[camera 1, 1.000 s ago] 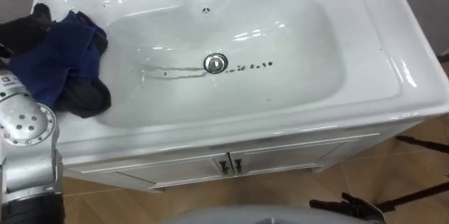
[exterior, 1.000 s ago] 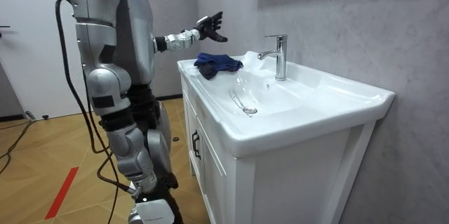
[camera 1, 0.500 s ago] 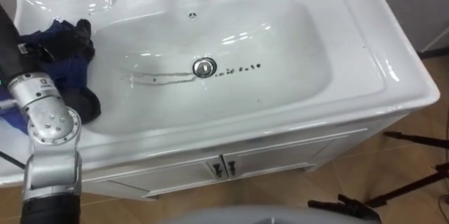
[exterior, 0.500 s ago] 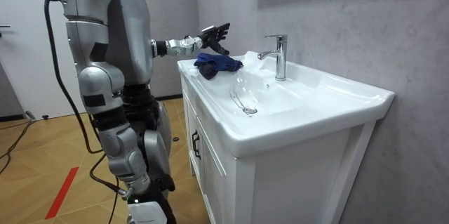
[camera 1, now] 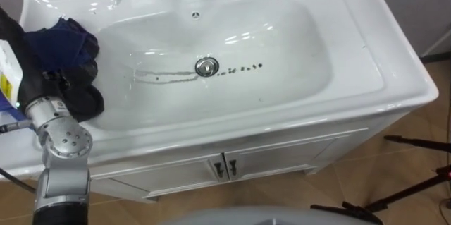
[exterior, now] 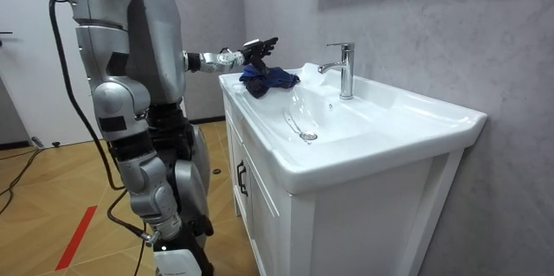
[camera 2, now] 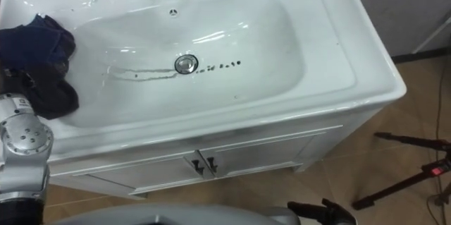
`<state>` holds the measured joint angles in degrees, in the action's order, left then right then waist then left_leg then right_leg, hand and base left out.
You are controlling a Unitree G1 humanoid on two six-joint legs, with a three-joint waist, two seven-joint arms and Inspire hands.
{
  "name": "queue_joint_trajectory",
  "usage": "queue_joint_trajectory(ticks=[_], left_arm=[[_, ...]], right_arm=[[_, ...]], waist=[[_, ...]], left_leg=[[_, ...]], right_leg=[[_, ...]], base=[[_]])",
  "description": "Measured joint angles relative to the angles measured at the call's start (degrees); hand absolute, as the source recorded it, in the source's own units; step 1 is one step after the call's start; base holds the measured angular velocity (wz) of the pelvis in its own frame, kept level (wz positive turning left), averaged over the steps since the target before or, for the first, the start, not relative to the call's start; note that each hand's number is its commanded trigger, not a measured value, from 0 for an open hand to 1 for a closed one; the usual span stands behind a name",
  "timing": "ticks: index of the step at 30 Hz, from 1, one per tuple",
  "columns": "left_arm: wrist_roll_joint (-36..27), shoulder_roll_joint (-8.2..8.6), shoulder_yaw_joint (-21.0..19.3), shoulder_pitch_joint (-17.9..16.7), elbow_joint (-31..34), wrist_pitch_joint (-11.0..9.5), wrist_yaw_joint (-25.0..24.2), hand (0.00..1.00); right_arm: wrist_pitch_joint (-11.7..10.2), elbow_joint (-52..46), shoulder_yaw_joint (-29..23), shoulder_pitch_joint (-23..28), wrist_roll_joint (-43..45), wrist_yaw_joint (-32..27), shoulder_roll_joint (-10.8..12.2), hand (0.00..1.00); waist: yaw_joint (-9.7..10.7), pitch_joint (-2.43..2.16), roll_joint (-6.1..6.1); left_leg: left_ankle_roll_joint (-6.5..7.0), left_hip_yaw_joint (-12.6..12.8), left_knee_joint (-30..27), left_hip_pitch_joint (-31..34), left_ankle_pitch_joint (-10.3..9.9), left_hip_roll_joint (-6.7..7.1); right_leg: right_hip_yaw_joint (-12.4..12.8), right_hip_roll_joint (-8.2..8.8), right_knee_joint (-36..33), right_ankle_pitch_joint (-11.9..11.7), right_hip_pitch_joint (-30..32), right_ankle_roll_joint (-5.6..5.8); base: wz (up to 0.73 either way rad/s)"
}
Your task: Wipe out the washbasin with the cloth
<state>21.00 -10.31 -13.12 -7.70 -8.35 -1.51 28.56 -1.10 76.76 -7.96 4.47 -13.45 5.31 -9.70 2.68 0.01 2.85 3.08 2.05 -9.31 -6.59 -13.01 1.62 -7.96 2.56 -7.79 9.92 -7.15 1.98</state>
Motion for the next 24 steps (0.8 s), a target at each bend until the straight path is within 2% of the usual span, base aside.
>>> queue_joint_trajectory(ticks=[3, 7, 15, 21, 24], left_arm=[[0.0, 0.0, 0.0, 0.0, -0.8, 0.1, 0.1, 0.0], [0.1, 0.06, 0.0, 0.0, -0.9, 1.0, 0.2, 0.0], [0.1, 0.08, 0.5, 0.0, -2.5, 1.8, 1.4, 0.0], [4.3, 0.19, 1.9, 0.0, -3.0, 2.7, 3.2, 0.0], [7.5, 0.2, 2.4, -0.1, -3.0, 3.0, 3.8, 0.0]], right_arm=[[0.3, 0.0, 0.0, 0.1, 0.0, -0.3, 0.0, 0.0], [1.2, -0.1, 0.0, 0.0, 0.0, -0.3, 0.0, 0.0], [1.5, -0.1, 0.5, -0.1, -0.2, -0.2, -0.2, 0.0], [2.0, -0.5, 0.7, -0.1, -0.3, -0.2, -0.4, 0.0], [2.0, -1.1, 2.5, 0.0, -0.9, -0.3, -0.6, 0.0]], waist=[[0.0, -0.16, 0.11], [0.1, -0.18, 0.08], [0.0, -0.14, 0.26], [0.0, -0.17, 0.4], [-0.3, -0.21, 0.46]], left_leg=[[0.0, 0.0, -0.1, 0.0, 0.0, 0.02], [0.0, 0.0, -0.1, 0.0, 0.0, 0.01], [-0.01, 0.1, 0.1, 0.0, 0.0, -0.05], [-0.02, 0.2, 0.3, 0.1, 0.0, -0.07], [-0.02, 0.1, 0.3, 0.1, 0.0, -0.07]], right_leg=[[0.2, 0.02, 0.0, 0.0, -0.1, 0.0], [0.1, 0.02, 0.0, 0.0, -0.1, 0.0], [0.3, -0.06, 0.0, 0.0, 0.1, 0.0], [0.1, -0.09, 0.0, 0.0, 0.3, -0.01], [0.0, -0.09, 0.1, 0.0, 0.3, -0.01]], base=[[0.0], [0.0], [0.0], [0.0], [0.0]])
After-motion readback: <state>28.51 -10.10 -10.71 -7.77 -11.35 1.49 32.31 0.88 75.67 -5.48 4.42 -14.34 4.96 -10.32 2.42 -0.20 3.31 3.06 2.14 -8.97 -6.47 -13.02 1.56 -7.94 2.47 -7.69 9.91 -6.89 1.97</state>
